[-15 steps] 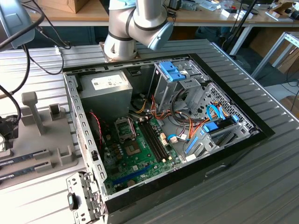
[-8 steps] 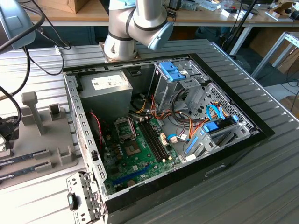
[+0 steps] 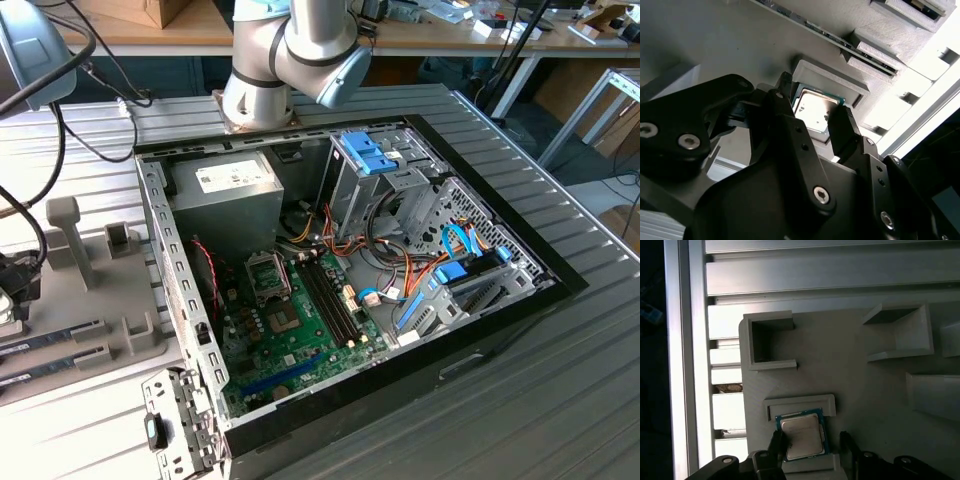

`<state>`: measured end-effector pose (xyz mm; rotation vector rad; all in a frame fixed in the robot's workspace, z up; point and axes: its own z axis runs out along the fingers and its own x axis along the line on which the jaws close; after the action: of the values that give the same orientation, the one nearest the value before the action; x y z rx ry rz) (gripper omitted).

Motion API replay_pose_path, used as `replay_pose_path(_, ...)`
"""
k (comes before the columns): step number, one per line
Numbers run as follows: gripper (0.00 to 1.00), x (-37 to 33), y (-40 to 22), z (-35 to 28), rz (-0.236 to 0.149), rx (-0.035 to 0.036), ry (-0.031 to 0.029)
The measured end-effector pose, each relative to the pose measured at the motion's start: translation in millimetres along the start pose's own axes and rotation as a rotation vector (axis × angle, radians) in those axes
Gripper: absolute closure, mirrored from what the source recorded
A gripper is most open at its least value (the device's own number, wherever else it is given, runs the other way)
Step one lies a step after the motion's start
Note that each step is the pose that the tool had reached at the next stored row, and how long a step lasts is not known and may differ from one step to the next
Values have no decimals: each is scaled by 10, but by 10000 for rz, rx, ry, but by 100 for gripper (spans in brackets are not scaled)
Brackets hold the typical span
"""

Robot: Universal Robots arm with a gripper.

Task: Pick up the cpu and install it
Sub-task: 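Pick up the cpu and move it towards the insertion slot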

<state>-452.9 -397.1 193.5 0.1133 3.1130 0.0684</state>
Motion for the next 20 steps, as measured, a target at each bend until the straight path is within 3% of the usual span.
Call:
replay_pose_path(4, 44, 5, 1, -16, 0, -20, -42)
replay_pose_path(7, 44, 4, 3, -74, 0, -49, -37)
replay_pose_path(10, 44, 3, 3, -77, -6, -67, -35)
replay_pose_path(13, 44, 4, 8, -72, -503, -82, -10)
replay_pose_path(20, 44, 6, 23, -49, -710, -91, 0)
